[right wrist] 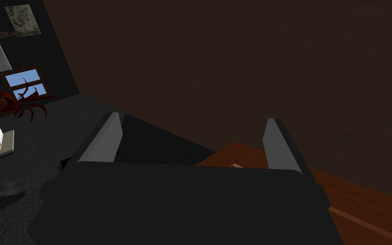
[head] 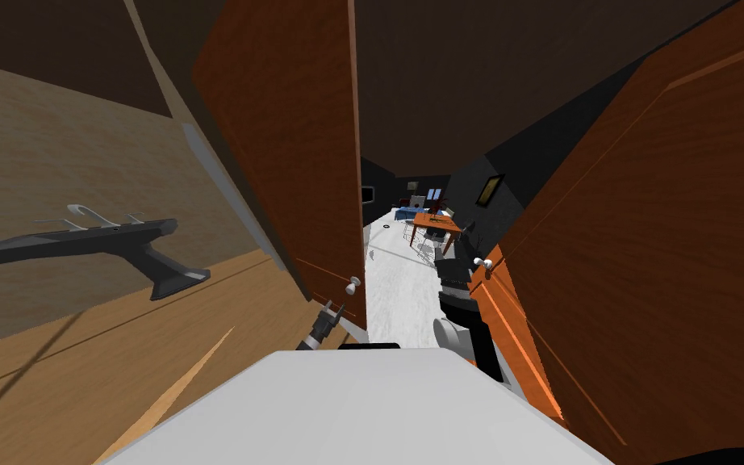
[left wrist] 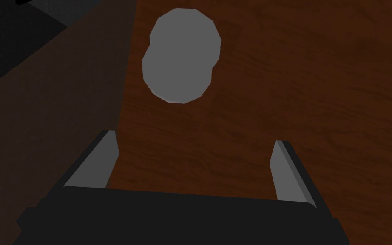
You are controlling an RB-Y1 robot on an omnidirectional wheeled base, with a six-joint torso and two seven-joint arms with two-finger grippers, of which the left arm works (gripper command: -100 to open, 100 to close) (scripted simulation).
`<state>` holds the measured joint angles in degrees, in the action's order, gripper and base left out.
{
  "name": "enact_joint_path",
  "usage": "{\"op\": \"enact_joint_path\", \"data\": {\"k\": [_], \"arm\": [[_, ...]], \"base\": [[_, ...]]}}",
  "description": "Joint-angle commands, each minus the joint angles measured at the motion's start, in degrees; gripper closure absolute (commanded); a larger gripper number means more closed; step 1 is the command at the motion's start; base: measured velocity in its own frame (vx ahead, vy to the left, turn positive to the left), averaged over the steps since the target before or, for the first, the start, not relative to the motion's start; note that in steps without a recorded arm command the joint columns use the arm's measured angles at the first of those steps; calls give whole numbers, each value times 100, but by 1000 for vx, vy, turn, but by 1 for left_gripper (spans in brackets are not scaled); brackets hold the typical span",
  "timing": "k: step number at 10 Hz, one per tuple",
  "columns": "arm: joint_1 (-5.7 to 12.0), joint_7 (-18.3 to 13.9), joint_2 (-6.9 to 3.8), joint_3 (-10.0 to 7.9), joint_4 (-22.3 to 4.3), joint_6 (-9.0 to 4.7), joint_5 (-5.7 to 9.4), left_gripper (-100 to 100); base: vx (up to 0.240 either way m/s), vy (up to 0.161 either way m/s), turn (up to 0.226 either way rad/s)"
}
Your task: Push the door open
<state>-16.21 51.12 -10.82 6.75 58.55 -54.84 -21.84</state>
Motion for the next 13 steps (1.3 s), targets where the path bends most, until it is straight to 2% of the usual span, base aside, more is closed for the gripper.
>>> {"op": "enact_joint_path", "data": {"k": [1,2,3,7,9,13], "arm": [[-88,286,-96,-49,87,-46,-125,-100],[-130,451,-152,-82,115,-83,-198,-100],[-130,489,-152,-82,115,-83,-198,-100],[-244,966,-301,-169,190,-181,-396,-100],[-177,937,-254,-172,148,-133,-371,-100],[-26,967,-178,-204,79,-12,-360,-100]], "base": [[-44,-63,86],[-58,-71,84],[-45,-46,37],[-34,-33,51],[39,-27,-16],[187,-103,-35]]}}
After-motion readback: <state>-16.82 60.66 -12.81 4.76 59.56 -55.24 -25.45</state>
